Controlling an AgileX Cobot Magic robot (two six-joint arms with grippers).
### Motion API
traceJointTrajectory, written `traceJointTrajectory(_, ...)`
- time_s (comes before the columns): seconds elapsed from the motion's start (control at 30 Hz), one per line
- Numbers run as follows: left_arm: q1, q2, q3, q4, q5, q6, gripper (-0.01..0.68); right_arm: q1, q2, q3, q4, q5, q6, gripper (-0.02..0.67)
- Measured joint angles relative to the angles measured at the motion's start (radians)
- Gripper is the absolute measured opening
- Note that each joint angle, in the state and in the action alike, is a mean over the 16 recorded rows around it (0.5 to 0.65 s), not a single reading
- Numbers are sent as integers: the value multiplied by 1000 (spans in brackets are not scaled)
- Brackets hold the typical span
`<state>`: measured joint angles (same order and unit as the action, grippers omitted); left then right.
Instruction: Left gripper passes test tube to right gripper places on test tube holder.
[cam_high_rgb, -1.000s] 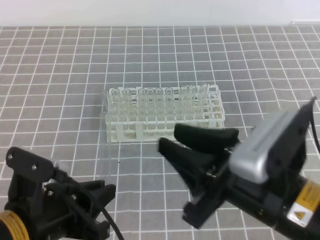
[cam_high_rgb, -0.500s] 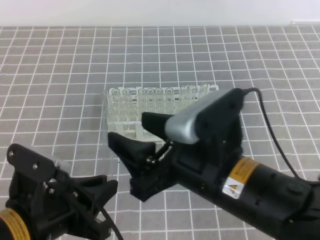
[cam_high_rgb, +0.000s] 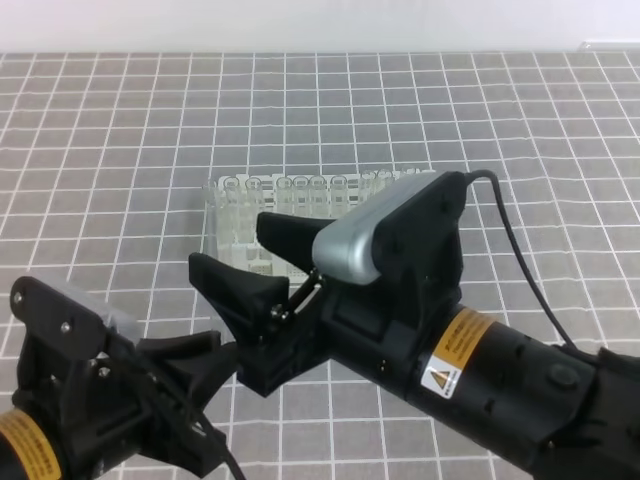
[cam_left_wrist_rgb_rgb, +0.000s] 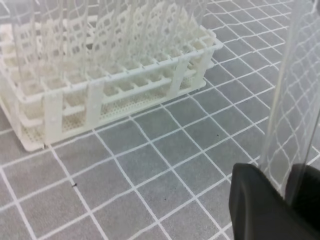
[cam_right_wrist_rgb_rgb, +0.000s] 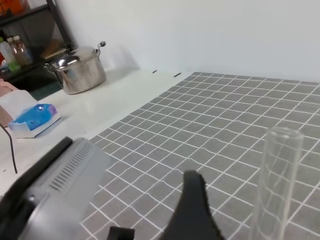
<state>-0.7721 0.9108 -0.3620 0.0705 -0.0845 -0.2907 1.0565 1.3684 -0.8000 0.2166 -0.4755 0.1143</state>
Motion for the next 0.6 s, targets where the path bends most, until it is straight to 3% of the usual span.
traceJointTrajectory(0.6, 0, 0, 1, 77, -68, 2, 69, 0, 56, -6, -57, -126, 75, 493)
